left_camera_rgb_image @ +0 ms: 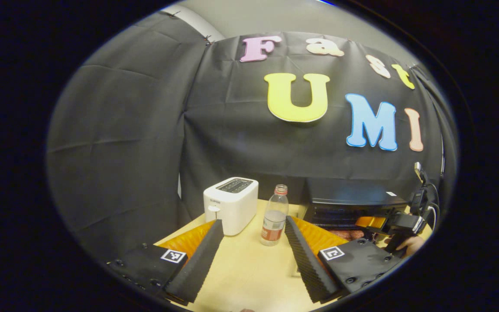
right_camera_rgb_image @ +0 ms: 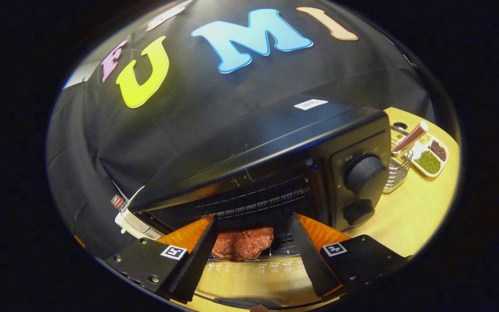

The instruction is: Open the electric oven with the left hand, put the food in, and close the electric oven.

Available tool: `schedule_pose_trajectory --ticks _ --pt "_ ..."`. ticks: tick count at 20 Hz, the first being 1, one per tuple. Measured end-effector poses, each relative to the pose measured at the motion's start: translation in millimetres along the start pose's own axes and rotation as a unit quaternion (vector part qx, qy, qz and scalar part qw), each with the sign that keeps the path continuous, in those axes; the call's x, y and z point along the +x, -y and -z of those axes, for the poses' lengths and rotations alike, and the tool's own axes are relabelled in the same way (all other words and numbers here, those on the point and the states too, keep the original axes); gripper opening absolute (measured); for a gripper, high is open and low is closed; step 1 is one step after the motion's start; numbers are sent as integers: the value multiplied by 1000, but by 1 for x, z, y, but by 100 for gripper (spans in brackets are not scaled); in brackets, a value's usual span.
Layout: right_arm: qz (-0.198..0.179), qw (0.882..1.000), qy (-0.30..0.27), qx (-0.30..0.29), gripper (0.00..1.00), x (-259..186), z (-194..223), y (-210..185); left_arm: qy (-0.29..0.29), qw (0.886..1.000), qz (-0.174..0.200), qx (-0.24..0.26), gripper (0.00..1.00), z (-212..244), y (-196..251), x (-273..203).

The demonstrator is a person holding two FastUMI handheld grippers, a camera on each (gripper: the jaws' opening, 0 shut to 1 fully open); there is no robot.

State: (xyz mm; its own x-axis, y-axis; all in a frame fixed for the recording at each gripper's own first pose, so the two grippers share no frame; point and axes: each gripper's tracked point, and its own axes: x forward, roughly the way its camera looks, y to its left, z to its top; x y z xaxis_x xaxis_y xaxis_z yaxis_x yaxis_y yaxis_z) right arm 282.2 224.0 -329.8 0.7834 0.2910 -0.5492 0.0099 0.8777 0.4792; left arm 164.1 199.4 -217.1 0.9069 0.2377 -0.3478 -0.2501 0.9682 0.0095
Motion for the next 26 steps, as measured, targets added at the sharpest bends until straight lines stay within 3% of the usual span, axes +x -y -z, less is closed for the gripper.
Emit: schedule_pose_trajectory --ticks 6,9,13,14,16,19,20,26 --pt "-19 996 41 -73 100 -61 -23 -10 5 999 36 20 92 0 40 -8" --pt "-21 993 62 -95 98 -96 -38 -8 3 998 58 32 100 7 67 -15" --pt "-20 988 100 -115 98 -146 -58 4 -9 995 90 52 100 24 99 -31" --pt "-18 986 109 -121 98 -159 -62 8 -14 994 97 55 96 31 107 -35" --pt "-15 982 127 -136 98 -183 -69 15 -30 992 110 57 100 45 121 -40" --pt "-5 973 154 -170 98 -216 -80 27 -58 988 134 55 96 69 143 -47" --pt "-3 971 161 -176 98 -226 -81 29 -68 985 144 60 100 79 151 -49" --pt "12 961 185 -205 98 -279 -91 37 -153 968 192 60 100 145 195 -52"
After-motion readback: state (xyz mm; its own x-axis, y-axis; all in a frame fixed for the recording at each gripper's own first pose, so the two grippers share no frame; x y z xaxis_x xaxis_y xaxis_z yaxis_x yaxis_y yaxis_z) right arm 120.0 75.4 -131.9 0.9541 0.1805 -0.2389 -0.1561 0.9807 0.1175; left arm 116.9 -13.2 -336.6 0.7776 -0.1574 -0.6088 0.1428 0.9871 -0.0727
